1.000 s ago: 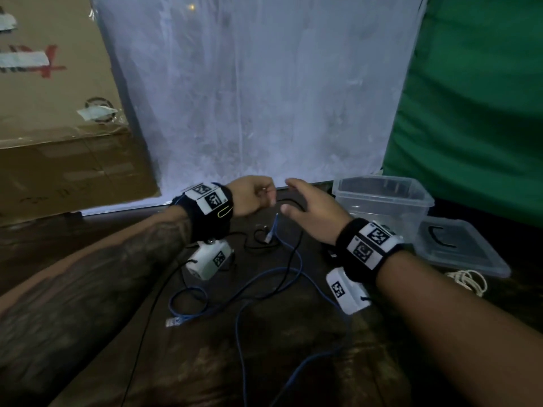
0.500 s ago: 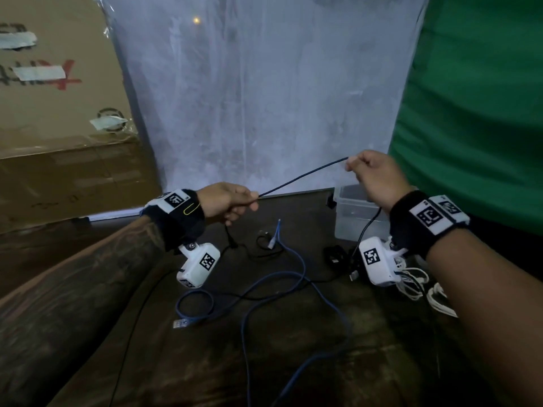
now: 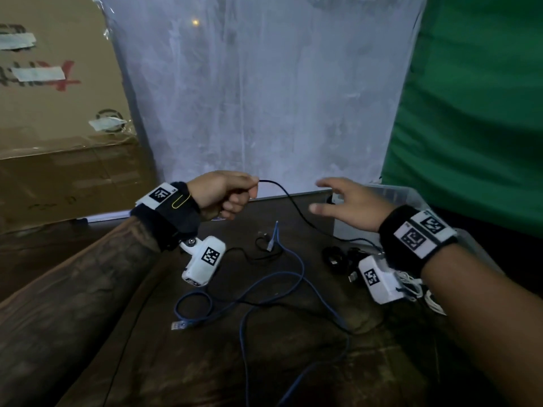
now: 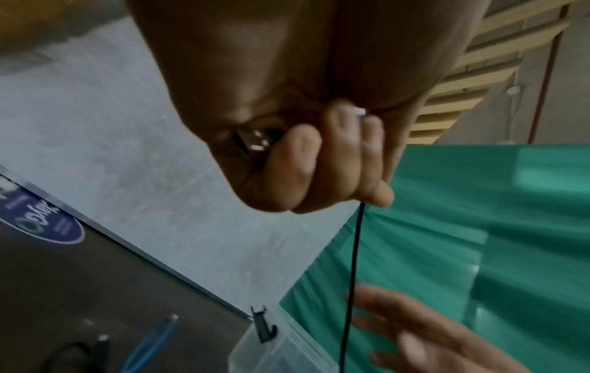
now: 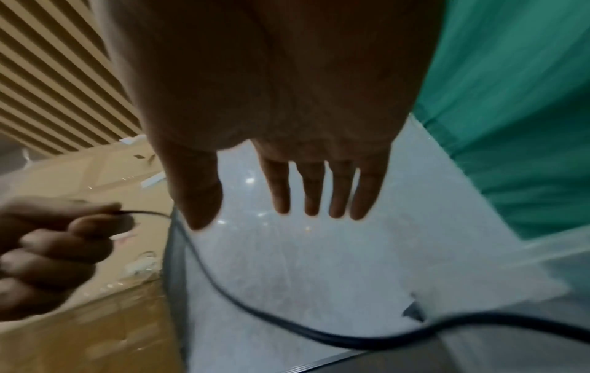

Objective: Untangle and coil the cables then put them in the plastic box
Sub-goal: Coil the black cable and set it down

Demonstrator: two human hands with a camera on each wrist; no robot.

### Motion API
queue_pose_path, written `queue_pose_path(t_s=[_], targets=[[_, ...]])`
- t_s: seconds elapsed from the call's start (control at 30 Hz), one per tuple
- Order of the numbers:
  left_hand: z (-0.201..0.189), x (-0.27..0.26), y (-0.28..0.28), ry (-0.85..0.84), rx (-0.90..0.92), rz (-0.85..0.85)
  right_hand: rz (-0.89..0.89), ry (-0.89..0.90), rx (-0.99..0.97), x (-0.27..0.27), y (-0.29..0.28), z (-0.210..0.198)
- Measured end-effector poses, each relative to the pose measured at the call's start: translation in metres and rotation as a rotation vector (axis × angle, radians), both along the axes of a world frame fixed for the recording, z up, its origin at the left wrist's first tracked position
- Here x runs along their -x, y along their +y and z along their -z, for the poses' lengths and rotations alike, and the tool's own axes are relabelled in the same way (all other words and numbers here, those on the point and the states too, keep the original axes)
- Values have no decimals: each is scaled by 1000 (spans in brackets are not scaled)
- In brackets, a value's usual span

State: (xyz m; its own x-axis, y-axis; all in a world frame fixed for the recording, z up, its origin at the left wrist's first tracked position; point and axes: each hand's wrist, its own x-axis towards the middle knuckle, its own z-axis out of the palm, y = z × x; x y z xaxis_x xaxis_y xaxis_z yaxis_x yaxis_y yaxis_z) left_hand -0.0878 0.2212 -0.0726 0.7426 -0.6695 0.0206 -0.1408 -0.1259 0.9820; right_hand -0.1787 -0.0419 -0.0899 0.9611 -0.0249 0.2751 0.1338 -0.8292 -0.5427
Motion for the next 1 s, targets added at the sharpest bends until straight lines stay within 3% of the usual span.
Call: queue_pose_path(t_s=[0.1,0.2,0.33,0.47,0.57,0.7,0.8,1.0], targets=[[4,9,-14,-28,29,38,-254,-95,-298,-5,32,8],[15,11,-22,-7,-31,32,-279,-168,-527,-12,45,11],[36,15,-31,158,-114,49,-75,-354,-564,-28,32,16],[53,15,-37,276,176,120,-41,-228,-669,-44,23,44],[66,15,-45,265,225,148,-2,-259,-622,-50,26,62],[78,12,-56,444,374,306,37,-257,-610,-62,26,81],[79,2,-61,544,554,338,-12,-115,-620,-62,36,95],[96,-20,-63,450,606,85,-220,323,-472,-40,50,111]])
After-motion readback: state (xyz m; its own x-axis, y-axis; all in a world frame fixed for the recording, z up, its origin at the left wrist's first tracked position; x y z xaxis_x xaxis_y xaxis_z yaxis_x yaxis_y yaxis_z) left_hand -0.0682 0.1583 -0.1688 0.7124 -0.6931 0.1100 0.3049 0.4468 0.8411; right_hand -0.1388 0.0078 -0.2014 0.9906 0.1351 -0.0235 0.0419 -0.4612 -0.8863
